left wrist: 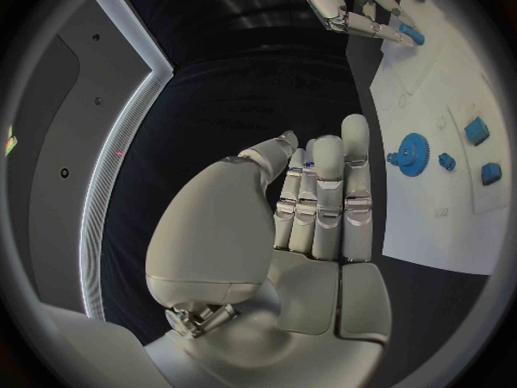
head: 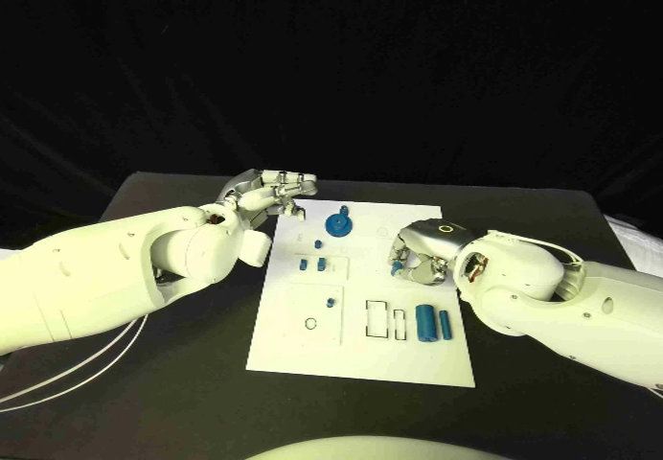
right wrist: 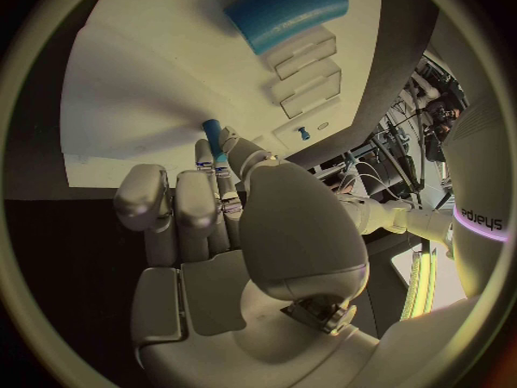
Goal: Assemble the parts on the task board
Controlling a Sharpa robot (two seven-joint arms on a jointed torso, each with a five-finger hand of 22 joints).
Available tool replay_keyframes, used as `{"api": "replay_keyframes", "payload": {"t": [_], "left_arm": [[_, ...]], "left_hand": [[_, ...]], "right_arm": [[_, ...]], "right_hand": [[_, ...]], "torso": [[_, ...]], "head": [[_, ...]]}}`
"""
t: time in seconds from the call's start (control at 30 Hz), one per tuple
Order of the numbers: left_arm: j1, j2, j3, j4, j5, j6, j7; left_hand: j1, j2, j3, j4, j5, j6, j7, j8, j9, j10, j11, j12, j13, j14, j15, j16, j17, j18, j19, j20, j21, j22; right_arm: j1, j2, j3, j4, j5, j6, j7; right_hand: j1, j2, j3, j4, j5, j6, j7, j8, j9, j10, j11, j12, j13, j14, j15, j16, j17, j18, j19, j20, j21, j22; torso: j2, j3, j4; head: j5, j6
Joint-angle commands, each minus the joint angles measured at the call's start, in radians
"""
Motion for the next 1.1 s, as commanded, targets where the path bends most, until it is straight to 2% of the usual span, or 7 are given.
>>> {"api": "replay_keyframes", "payload": {"t": [0.03,0.17,0.47,0.6,0.73,0.8,1.1], "left_arm": [[0.000,0.001,0.001,0.001,0.003,0.021,0.002],[0.000,0.000,0.001,0.001,0.003,0.022,0.001],[0.000,0.000,0.001,-0.004,0.003,0.021,0.001],[0.000,0.002,0.000,-0.005,0.003,0.021,0.001],[0.000,0.005,0.000,-0.007,0.003,0.022,0.002],[0.000,0.006,0.000,-0.009,0.003,0.022,0.003],[0.000,0.012,0.000,-0.013,0.003,0.021,0.005]], "left_hand": [[0.000,0.002,-0.002,-0.002,-0.005,-0.005,-0.001,0.006,0.000,-0.005,-0.002,0.004,0.001,-0.007,0.000,-0.004,-0.001,0.020,0.005,0.000,-0.003,-0.001],[0.000,0.002,-0.002,-0.002,-0.005,-0.005,-0.001,0.006,0.000,-0.005,-0.002,0.004,0.001,-0.007,0.000,-0.004,-0.001,0.020,0.005,0.000,-0.003,-0.001],[0.000,0.002,-0.002,-0.003,-0.005,-0.005,0.000,0.006,0.000,-0.006,-0.001,0.004,0.001,-0.008,0.000,-0.006,-0.003,0.020,0.005,0.000,-0.004,-0.002],[0.000,0.002,-0.002,-0.003,-0.005,-0.005,0.000,0.006,0.000,-0.006,-0.001,0.004,0.001,-0.008,0.000,-0.006,-0.003,0.020,0.005,0.000,-0.004,-0.002],[0.000,0.002,-0.002,-0.003,-0.005,-0.005,0.000,0.006,0.000,-0.006,-0.001,0.004,0.001,-0.008,0.000,-0.006,-0.003,0.020,0.005,0.000,-0.004,-0.002],[0.000,0.002,-0.002,-0.003,-0.005,-0.005,0.000,0.006,0.000,-0.006,-0.001,0.004,0.001,-0.008,0.000,-0.006,-0.003,0.020,0.005,0.000,-0.004,-0.002],[0.000,0.002,-0.002,-0.003,-0.005,-0.005,0.000,0.006,0.000,-0.006,-0.001,0.004,0.001,-0.008,0.000,-0.006,-0.003,0.020,0.005,0.000,-0.004,-0.002]], "right_arm": [[-0.003,-0.003,-0.001,0.005,0.004,-0.100,-0.011],[-0.004,-0.014,0.000,0.017,0.036,-0.131,-0.015],[0.004,-0.069,0.010,0.114,0.101,-0.166,-0.013],[0.011,-0.069,0.013,0.151,0.129,-0.172,-0.004],[0.009,-0.034,0.013,0.166,0.153,-0.168,0.012],[0.000,0.001,0.011,0.168,0.159,-0.162,0.027],[-0.057,0.120,0.000,0.132,0.149,-0.133,0.065]], "right_hand": [[-0.008,0.011,0.012,0.002,0.001,0.008,0.000,0.004,0.006,0.008,0.000,-0.003,0.002,0.025,-0.007,0.008,0.007,-0.013,0.010,-0.002,0.007,0.009],[-0.014,0.009,0.015,0.006,0.001,0.007,0.001,0.003,0.006,0.010,0.001,-0.006,0.002,0.026,-0.007,0.012,0.012,-0.013,0.012,-0.003,0.010,0.012],[-0.011,0.006,0.024,0.003,0.001,0.006,0.001,0.002,0.006,0.010,0.000,-0.012,0.001,0.027,-0.007,0.015,0.014,-0.014,0.012,-0.005,0.012,0.014],[-0.008,0.005,0.029,0.000,0.002,0.007,0.001,0.003,0.007,0.012,0.000,-0.014,0.001,0.027,-0.008,0.019,0.017,-0.014,0.015,-0.005,0.015,0.018],[-0.007,0.004,0.033,-0.002,0.002,0.007,0.002,0.003,0.007,0.013,0.000,-0.016,0.001,0.027,-0.007,0.021,0.019,-0.015,0.015,-0.005,0.016,0.019],[-0.006,0.004,0.036,-0.003,0.002,0.007,0.003,0.002,0.007,0.013,0.001,-0.017,0.001,0.027,-0.007,0.021,0.019,-0.015,0.015,-0.006,0.016,0.019],[-0.007,0.002,0.042,-0.004,0.004,0.004,0.005,0.000,0.007,0.012,0.003,-0.022,0.001,0.027,-0.006,0.025,0.023,-0.015,0.015,-0.005,0.017,0.020]], "torso": [[-0.001,0.0003,-0.0007],[0.000,0.0001,0.0003],[-0.002,-0.0010,-0.0007],[-0.002,-0.0008,-0.0001],[-0.001,-0.0009,-0.0013],[-0.001,-0.0009,-0.0011],[-0.001,-0.0021,0.0022]], "head": [[0.001,0.000],[0.000,0.000],[0.003,-0.002],[0.005,-0.001],[0.011,-0.002],[0.014,-0.003],[0.019,-0.004]]}}
